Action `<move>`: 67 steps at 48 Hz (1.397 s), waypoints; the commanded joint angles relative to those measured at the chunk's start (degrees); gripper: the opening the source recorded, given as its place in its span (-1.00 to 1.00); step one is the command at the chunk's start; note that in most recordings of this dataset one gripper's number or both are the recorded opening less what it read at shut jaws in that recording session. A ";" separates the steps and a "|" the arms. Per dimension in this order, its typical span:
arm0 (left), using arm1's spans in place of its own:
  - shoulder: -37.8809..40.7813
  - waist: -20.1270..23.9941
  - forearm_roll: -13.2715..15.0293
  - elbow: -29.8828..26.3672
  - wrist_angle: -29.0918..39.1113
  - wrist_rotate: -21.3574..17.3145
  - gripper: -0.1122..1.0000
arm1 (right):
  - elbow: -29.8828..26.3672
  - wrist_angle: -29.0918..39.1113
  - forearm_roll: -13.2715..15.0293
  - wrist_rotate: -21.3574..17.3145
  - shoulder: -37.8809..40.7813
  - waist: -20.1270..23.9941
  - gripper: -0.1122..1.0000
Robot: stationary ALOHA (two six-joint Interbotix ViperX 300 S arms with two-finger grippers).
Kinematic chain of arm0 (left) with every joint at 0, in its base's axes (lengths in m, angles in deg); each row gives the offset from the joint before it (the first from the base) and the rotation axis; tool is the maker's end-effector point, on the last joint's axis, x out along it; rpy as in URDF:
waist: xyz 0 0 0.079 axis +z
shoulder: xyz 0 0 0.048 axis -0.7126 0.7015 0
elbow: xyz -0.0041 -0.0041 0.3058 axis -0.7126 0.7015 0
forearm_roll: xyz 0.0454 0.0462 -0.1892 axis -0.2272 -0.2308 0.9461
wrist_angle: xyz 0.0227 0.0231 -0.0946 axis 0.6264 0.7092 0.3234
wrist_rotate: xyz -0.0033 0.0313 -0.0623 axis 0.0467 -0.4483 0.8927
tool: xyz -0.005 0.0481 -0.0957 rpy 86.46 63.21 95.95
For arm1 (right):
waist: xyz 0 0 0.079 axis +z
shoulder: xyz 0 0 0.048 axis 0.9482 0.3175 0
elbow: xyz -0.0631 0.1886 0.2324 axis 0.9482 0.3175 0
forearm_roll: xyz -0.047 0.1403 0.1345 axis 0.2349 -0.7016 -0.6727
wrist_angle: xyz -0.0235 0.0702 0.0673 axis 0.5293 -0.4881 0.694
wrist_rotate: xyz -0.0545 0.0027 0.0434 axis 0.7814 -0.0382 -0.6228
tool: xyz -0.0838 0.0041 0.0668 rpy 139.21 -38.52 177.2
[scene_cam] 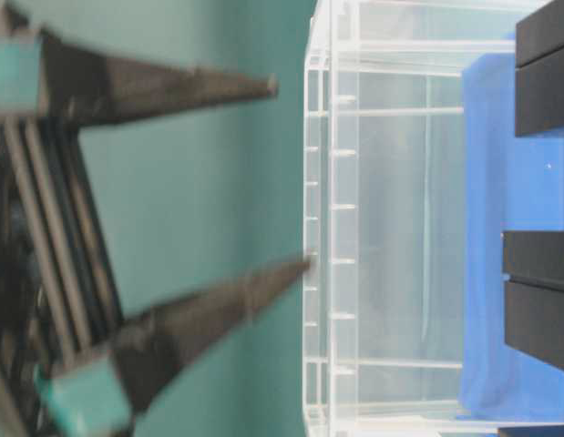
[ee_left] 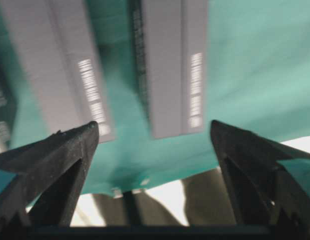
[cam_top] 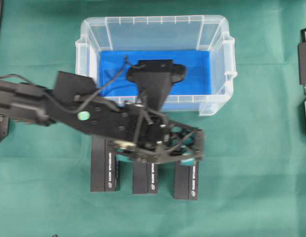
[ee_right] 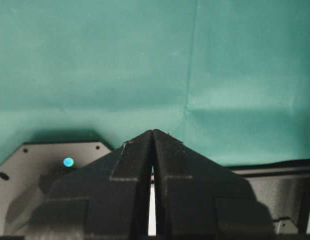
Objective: Take the box out of the case with the left arm.
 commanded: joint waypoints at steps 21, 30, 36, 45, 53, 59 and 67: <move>-24.35 -2.72 -0.26 24.96 -0.44 1.67 0.88 | -0.70 0.44 0.09 -0.09 -0.18 0.00 -0.81; -32.08 -3.60 -0.26 32.61 -0.44 2.81 0.88 | -0.62 1.23 0.18 -0.09 -0.18 0.00 -0.81; -35.77 -4.04 -0.26 36.47 -0.79 3.08 0.88 | -0.62 2.20 0.18 -0.18 -0.26 0.00 -0.81; -39.90 -4.39 -0.26 40.25 -1.23 3.25 0.88 | -0.62 2.81 0.18 -0.35 -0.26 0.00 -0.81; -41.31 -4.57 -0.26 41.40 -1.23 3.25 0.88 | -0.62 2.81 0.18 -0.35 -0.26 0.00 -0.81; -41.31 -4.39 -0.35 41.40 -1.14 3.16 0.88 | -0.62 2.81 0.18 -0.35 -0.26 0.00 -0.81; -42.19 -2.11 -0.35 41.92 -0.79 2.55 0.88 | -0.62 2.81 0.09 -0.35 -0.26 0.00 -0.81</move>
